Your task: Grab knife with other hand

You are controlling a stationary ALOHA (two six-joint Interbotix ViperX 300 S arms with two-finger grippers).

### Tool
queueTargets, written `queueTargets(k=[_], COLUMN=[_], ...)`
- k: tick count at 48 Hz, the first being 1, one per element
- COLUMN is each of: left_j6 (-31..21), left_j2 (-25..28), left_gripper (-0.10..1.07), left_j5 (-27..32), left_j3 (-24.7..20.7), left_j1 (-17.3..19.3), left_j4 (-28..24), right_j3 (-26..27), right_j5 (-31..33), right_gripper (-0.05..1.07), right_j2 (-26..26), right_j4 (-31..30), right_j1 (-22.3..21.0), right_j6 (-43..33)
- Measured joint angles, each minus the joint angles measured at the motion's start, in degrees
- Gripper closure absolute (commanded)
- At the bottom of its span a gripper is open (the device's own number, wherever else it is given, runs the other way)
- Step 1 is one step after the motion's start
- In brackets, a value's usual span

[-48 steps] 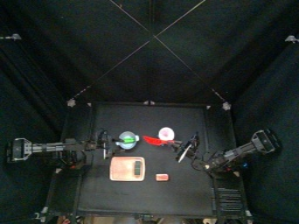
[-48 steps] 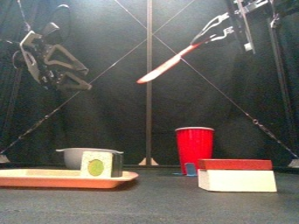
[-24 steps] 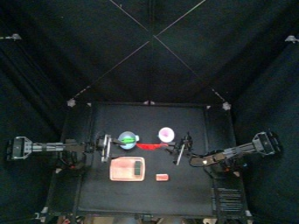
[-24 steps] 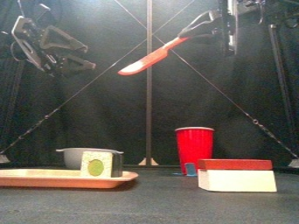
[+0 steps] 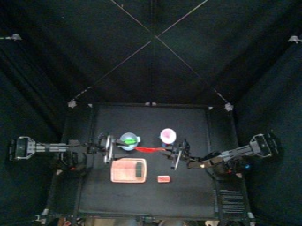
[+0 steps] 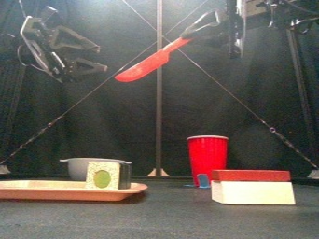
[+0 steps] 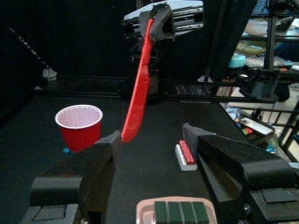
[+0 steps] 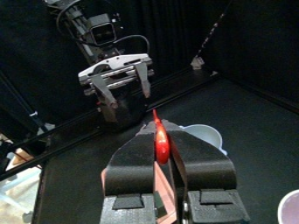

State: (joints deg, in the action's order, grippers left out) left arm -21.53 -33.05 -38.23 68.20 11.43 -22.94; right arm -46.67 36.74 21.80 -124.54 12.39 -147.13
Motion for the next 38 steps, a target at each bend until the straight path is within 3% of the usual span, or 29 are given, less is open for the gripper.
queueTargets(k=[20,38], left_j6=[0.18,0.26], left_j2=[8.53,12.66], left_gripper=[0.07,0.30], left_j5=[-0.70,-2.72], left_j3=[-4.66,-6.50], left_j1=[0.00,-0.09], left_j4=[-0.35,-0.62], right_j3=[0.97,0.97], right_j5=[2.46,2.72], right_gripper=[0.65,0.65], right_j2=[-1.76,-1.85], right_j4=[-2.02,-2.02], right_j1=[2.11,2.11], right_j6=[-0.09,0.00])
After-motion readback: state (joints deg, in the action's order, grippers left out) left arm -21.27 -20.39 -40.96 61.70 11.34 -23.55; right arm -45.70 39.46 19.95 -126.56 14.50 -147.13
